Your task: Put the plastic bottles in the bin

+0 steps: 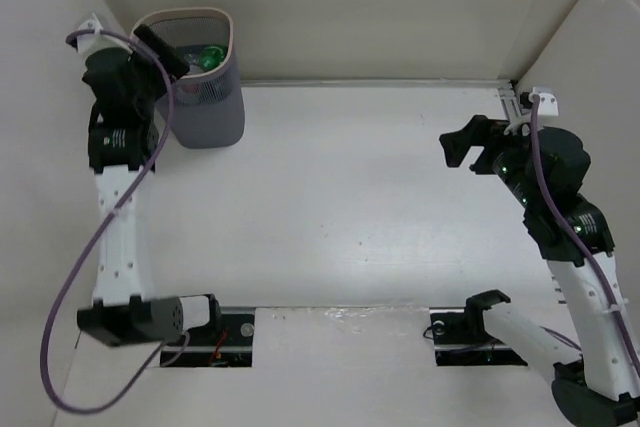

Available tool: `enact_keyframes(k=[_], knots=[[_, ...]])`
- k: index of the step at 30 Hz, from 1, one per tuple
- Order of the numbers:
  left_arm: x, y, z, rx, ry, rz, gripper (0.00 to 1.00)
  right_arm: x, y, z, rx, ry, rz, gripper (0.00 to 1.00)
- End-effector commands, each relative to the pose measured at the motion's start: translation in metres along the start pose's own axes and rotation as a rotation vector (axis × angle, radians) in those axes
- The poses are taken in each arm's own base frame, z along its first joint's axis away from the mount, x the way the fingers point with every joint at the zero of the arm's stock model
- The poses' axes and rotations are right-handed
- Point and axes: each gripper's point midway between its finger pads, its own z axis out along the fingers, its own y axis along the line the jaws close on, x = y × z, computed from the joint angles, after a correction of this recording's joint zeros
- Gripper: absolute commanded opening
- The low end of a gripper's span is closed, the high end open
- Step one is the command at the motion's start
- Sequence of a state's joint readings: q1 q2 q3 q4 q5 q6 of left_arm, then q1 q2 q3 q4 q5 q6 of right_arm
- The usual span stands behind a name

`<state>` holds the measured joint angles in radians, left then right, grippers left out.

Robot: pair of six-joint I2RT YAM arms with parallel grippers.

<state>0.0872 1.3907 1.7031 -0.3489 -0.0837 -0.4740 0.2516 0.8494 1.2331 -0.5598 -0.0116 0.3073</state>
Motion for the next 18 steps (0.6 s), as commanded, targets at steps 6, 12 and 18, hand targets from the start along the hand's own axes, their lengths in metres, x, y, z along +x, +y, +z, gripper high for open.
enact_keyframes(k=[6, 12, 18], knots=[[0.038, 0.04, -0.116, 0.022, -0.017, 0.082, 1.0, -0.022, -0.022, -0.074, 0.156, -0.045, -0.067, 1.0], [0.079, 0.038, -0.181, 0.194, 0.027, 0.033, 1.0, -0.029, -0.023, -0.101, 0.15, -0.097, -0.073, 1.0], [0.097, 0.048, -0.217, 0.221, 0.047, 0.053, 1.0, -0.019, -0.025, -0.104, 0.148, -0.073, -0.086, 1.0]])
